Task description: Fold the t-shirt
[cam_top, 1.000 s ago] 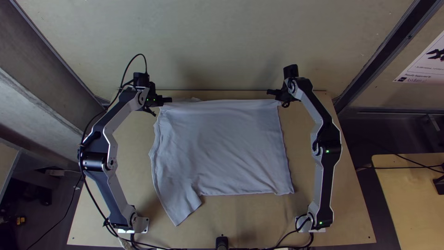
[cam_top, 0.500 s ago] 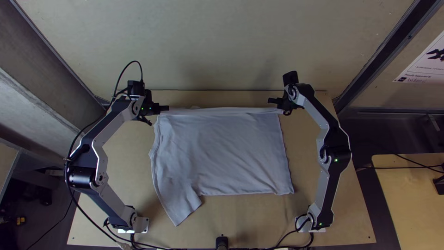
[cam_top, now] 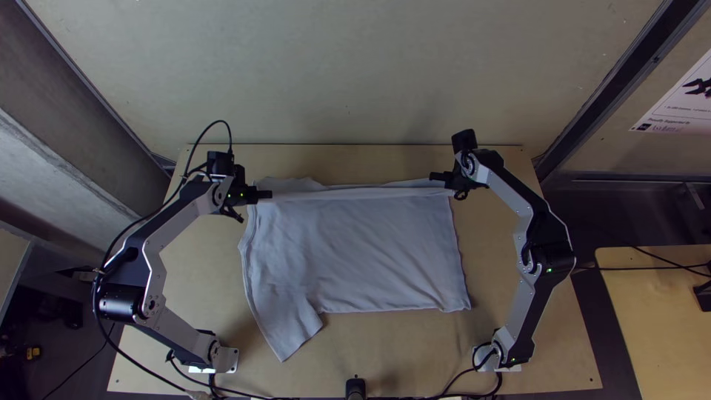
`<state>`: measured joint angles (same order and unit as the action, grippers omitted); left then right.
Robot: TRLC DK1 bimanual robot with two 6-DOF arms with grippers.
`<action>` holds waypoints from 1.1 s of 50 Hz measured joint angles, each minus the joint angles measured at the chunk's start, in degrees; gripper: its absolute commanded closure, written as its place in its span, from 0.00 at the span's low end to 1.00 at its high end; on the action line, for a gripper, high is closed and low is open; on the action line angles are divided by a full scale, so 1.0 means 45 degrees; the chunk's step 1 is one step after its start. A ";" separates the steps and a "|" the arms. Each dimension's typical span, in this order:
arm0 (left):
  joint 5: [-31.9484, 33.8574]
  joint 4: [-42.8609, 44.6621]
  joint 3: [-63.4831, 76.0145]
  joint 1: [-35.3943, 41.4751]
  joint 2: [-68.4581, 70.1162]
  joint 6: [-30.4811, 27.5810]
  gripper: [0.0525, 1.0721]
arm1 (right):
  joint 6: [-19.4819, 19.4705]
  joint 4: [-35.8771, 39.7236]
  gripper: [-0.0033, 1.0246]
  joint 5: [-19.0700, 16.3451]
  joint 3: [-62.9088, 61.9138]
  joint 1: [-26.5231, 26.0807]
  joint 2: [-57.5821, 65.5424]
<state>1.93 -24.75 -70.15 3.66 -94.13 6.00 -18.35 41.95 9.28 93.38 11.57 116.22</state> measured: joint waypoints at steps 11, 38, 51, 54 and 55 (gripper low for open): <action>0.0000 0.0403 0.1137 0.0058 0.0665 0.0010 0.98 | 0.0000 -0.0379 0.97 0.0049 -0.1044 0.0063 -0.0248; 0.0049 0.2195 0.3764 0.0185 0.0947 0.0345 0.32 | 0.0000 -0.1311 0.72 0.0087 -0.2433 0.0083 -0.0525; 0.0092 0.1579 0.3434 -0.0155 0.0816 0.0670 0.04 | 0.0000 -0.0636 0.19 0.0102 -0.2997 0.0083 -0.1443; 0.0083 0.1433 0.3332 -0.0350 0.0816 0.0680 0.04 | 0.0000 -0.0612 0.16 0.0102 -0.3264 0.0078 -0.1948; 0.0063 0.1389 0.3322 -0.0413 0.0821 0.0680 0.04 | 0.0000 -0.0597 0.15 0.0102 -0.3356 0.0083 -0.2132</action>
<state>2.22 -18.50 -55.20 1.80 -90.43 9.06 -18.35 39.27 9.74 78.28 11.94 106.63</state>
